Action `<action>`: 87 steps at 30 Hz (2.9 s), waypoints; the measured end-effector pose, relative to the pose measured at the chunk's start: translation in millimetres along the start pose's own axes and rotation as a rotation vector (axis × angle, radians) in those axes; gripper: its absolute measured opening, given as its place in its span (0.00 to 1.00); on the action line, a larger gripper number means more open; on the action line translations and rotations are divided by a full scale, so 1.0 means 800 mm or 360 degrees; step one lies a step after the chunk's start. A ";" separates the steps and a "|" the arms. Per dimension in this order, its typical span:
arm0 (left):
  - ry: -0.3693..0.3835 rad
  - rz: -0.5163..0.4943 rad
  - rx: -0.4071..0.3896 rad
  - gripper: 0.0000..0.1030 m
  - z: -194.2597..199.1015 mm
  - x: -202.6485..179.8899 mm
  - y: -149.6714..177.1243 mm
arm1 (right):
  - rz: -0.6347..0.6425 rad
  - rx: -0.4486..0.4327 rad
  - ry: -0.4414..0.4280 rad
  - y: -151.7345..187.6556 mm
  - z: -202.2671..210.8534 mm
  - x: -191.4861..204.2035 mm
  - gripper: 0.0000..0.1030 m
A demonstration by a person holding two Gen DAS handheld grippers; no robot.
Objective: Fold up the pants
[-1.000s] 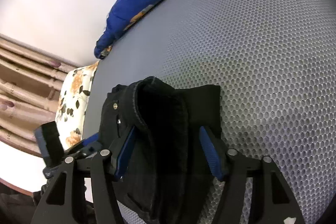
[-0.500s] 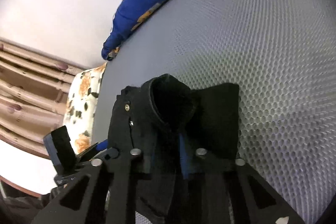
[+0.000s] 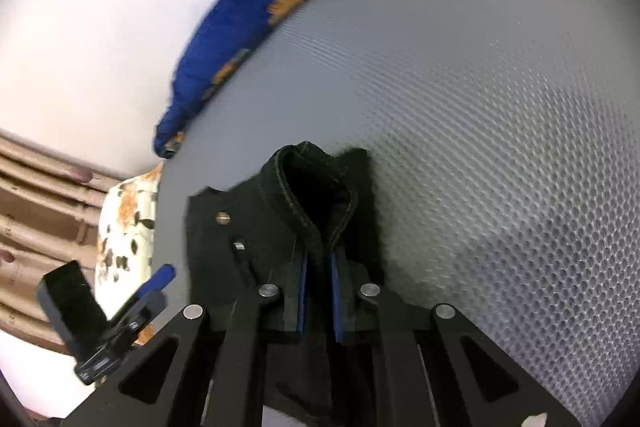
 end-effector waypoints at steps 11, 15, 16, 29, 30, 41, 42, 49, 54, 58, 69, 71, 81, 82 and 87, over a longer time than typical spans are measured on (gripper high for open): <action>-0.0067 -0.0093 0.0197 0.70 -0.042 0.008 0.035 | 0.0128 0.0059 0.0189 0.021 0.023 0.015 0.34; -0.0065 -0.0120 0.0206 0.70 -0.031 0.008 0.054 | 0.0160 0.0090 0.0213 0.049 0.042 0.024 0.34; -0.0064 -0.0126 0.0206 0.70 -0.030 0.003 0.057 | 0.0158 0.0090 0.0211 0.055 0.046 0.026 0.34; -0.0245 -0.0177 0.0176 0.70 -0.012 0.002 0.086 | 0.0217 0.0097 0.0260 0.082 0.038 0.043 0.28; -0.0253 -0.0168 0.0173 0.70 -0.011 0.003 0.086 | 0.0222 0.0093 0.0265 0.081 0.038 0.043 0.28; -0.0332 -0.0191 0.0156 0.70 -0.007 0.004 0.094 | 0.0298 0.0091 0.0307 0.084 0.039 0.055 0.24; -0.0335 -0.0190 0.0156 0.71 -0.007 0.005 0.094 | 0.0286 0.0101 0.0317 0.084 0.036 0.052 0.24; -0.0342 -0.0181 0.0147 0.71 -0.002 0.008 0.095 | 0.0314 0.0083 0.0360 0.088 0.049 0.063 0.14; -0.0338 -0.0134 0.0126 0.71 0.011 0.020 0.094 | 0.0298 0.0098 0.0410 0.103 0.059 0.061 0.13; -0.0313 -0.0119 0.0187 0.71 0.005 0.029 0.103 | 0.0246 0.0155 0.0434 0.117 0.039 0.033 0.13; -0.0327 -0.0107 0.0186 0.71 0.001 0.032 0.102 | 0.0236 0.0145 0.0397 0.116 0.041 0.028 0.28; -0.0354 -0.0118 0.0165 0.71 0.003 0.031 0.099 | 0.0209 0.0140 0.0395 0.115 0.044 0.025 0.36; -0.0487 -0.0247 0.0032 0.71 0.022 0.024 0.080 | 0.0310 0.0129 0.0445 0.096 0.047 0.037 0.49; -0.0493 -0.0258 0.0014 0.71 0.024 0.024 0.077 | 0.0309 0.0125 0.0449 0.094 0.047 0.038 0.50; -0.0543 -0.0264 -0.0021 0.71 0.028 0.031 0.064 | 0.0353 0.0090 0.0488 0.077 0.040 0.045 0.52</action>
Point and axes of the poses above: each gripper's, at about its wrist camera, not at the fingertips, and z roughly against the way its jaws point, x to its left, y to its underside, the point moved 8 cm from there along -z, roughly the way its jaws point, and after that the axes turned 9 degrees about z, right-handed, at the moved point
